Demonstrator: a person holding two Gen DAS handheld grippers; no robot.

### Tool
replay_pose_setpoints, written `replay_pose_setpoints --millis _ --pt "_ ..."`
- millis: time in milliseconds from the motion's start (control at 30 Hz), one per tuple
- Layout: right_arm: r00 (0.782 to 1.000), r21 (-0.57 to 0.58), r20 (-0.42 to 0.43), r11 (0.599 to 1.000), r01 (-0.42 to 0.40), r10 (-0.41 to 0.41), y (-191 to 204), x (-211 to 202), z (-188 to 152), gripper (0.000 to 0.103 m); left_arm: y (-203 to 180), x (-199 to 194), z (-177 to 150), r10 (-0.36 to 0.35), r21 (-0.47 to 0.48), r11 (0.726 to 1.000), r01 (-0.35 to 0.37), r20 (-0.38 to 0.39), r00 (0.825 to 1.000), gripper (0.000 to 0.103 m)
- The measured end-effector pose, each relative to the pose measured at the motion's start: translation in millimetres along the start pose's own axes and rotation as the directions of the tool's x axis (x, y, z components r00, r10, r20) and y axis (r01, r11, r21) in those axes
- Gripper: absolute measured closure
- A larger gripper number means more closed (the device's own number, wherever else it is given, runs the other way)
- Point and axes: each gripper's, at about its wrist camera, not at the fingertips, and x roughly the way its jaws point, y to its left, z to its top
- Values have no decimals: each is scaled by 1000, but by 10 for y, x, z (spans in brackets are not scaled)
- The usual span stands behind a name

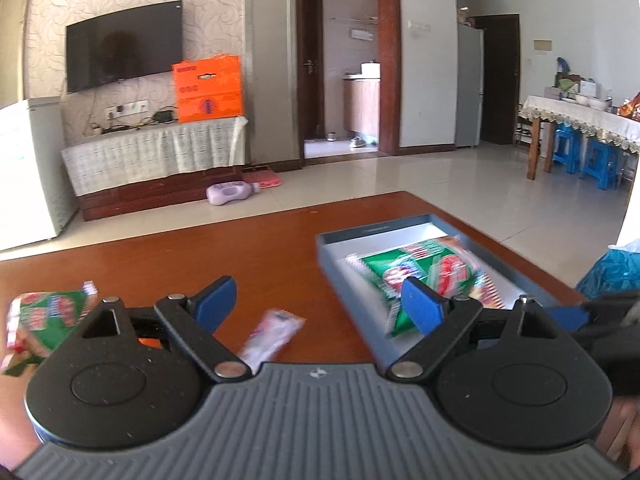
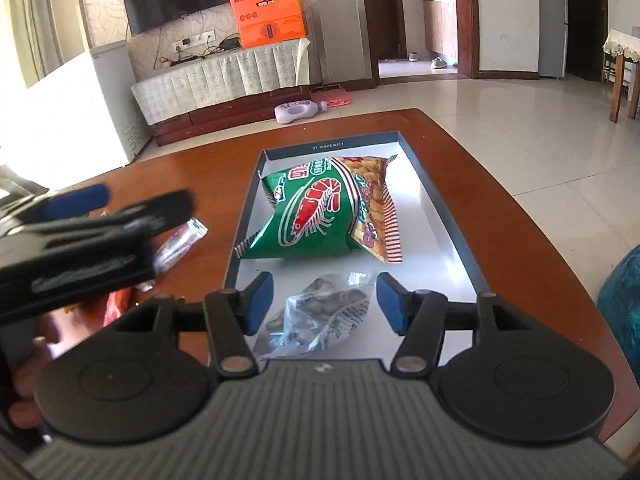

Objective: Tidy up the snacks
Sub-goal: 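Move both open tools back to the snack pile, then grasp the clear pastry bag with the left tool while the right tool grasps the gold chocolate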

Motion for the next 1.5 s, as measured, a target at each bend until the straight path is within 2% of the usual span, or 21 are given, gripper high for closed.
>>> replay_pose_setpoints --millis 200,267,367,467,567,700,833,1033,1100,1133,1233,1333,1467,1500 --pt "996 22 88 1000 19 -21 61 -155 20 34 597 -362 -156 83 -38 996 -84 -12 996 11" --pt "990 30 137 999 -21 16 126 -233 36 34 786 -468 -232 122 -46 991 -123 -24 992 11" --pt "977 -17 175 993 -117 118 342 -298 38 34 1025 -576 -298 167 -57 984 -169 -45 985 11" --pt "965 -115 118 968 -223 236 638 -235 -4 34 1213 -629 -411 197 -61 978 -201 -69 978 11" --pt "960 -221 35 939 -264 278 917 -129 -101 35 1385 -615 -563 210 -58 975 -216 -99 973 11" --pt "969 -294 -63 923 -247 239 1085 55 -221 35 1558 -516 -712 209 -71 973 -220 -140 968 11" --pt "972 -298 -80 925 -235 222 1093 130 -229 35 1643 -392 -760 187 -85 976 -201 -152 971 11" --pt "975 -304 -103 928 -218 196 1072 255 -315 35 1493 -218 -740 148 -49 986 -158 -163 975 12" --pt "975 -313 -113 925 -215 189 1097 303 -342 36 1451 -160 -722 132 -43 989 -142 -177 975 15" --pt "976 -321 -114 922 -215 187 1118 316 -348 36 1440 -151 -714 127 -41 990 -137 -182 975 23" --pt "975 -330 -109 918 -218 192 1159 346 -350 37 1447 -133 -717 111 -48 991 -122 -185 976 30" --pt "971 -315 -142 922 -226 190 1162 442 -362 46 1463 -135 -724 102 -59 992 -114 -181 978 40" --pt "975 -309 -134 927 -211 177 1141 481 -350 47 1491 -121 -718 100 -60 992 -112 -176 979 44" --pt "976 -308 -131 929 -204 171 1130 483 -345 51 1496 -118 -717 98 -63 992 -111 -176 979 44"
